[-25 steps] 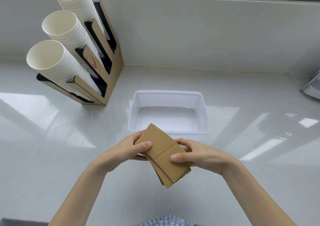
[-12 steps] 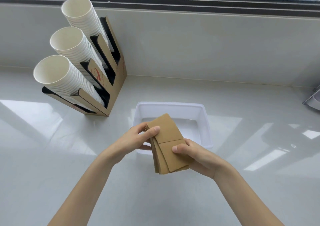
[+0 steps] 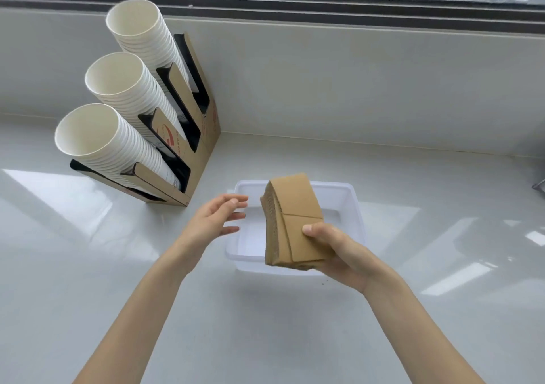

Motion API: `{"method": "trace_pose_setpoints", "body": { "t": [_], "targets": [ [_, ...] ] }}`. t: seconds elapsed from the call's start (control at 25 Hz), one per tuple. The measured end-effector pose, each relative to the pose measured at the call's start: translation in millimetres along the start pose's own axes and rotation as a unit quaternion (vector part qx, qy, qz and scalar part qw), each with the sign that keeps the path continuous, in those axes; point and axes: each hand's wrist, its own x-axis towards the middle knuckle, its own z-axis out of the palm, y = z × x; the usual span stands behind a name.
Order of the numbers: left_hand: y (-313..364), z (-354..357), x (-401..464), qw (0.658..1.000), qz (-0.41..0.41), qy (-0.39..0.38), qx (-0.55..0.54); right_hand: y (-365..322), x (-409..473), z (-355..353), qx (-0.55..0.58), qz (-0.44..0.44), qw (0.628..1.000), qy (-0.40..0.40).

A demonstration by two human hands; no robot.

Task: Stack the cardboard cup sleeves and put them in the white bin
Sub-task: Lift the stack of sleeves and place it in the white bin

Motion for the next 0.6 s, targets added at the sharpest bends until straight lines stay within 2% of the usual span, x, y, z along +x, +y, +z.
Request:
{"method": "trace_pose_setpoints", "body": {
  "t": [0.08,0.16,0.28,0.4,0.6],
  "targets": [
    [-5.2,-4.7,8.9,0.998,-0.006,0.064,0.009,-8.2,8.8,-3.4,0.002,-0.008,1.000,0.020],
    [-13.3,-6.1,18.9,0.995,-0.024,0.093,0.040,-11.5,20.5,-7.5,-0.010,-0.003,0.999,0.046],
    [-24.8,-1.0,29.6,0.992,-0.050,0.087,0.080,-8.5,43.5,-11.9,-0.023,0.030,0.995,0.091],
    [-32.4,5.0,35.1,0.992,-0.063,0.080,0.074,0.4,67.9,-11.3,-0.050,0.074,0.989,0.116],
    [-38.0,4.7,43.2,0.992,-0.059,0.087,0.076,21.2,98.9,-2.0,-0.109,0.133,0.978,0.119]
  ]
}}
